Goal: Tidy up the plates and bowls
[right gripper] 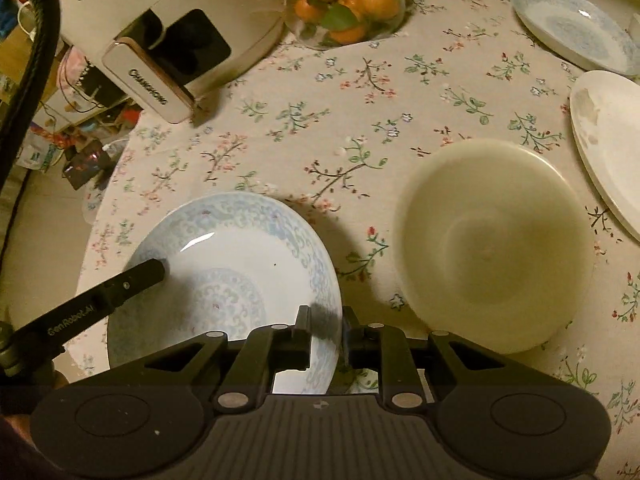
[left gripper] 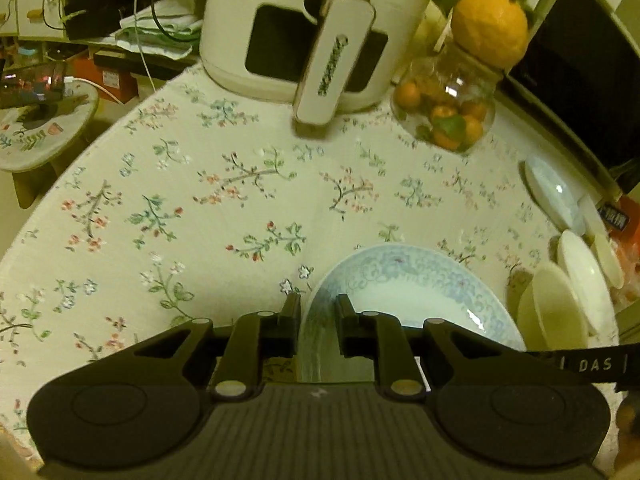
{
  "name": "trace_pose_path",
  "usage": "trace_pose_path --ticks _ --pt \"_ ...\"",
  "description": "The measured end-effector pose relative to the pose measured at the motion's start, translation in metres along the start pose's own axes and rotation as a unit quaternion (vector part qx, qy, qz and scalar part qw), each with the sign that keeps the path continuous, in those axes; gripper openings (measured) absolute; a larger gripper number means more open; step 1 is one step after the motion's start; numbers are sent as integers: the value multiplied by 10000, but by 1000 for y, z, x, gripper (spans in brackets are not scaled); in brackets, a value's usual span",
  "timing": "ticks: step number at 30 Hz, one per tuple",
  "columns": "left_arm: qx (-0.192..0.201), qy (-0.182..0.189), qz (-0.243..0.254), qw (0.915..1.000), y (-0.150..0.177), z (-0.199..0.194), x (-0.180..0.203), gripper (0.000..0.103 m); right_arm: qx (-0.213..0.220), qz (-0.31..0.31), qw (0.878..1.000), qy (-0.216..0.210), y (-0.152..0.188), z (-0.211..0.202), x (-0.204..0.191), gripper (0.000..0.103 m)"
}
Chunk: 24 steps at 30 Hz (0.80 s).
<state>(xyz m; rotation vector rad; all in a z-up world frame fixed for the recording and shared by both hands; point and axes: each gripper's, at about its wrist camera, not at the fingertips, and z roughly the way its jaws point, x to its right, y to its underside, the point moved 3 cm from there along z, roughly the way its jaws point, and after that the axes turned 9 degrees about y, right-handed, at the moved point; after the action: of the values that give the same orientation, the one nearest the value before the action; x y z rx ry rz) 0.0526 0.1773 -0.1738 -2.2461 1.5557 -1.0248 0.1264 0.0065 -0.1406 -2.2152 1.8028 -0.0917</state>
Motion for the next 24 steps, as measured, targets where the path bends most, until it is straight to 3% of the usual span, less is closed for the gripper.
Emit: trace_pose_path --ticks 7,16,24 --pt "-4 -60 174 9998 4 7 3 21 79 -97 9998 169 -2 5 4 18" --pt "-79 -284 319 9991 2 4 8 18 37 -185 9997 124 -4 3 3 19" --pt "138 -492 605 9969 -7 -14 20 19 221 -382 9990 122 -4 -11 2 24"
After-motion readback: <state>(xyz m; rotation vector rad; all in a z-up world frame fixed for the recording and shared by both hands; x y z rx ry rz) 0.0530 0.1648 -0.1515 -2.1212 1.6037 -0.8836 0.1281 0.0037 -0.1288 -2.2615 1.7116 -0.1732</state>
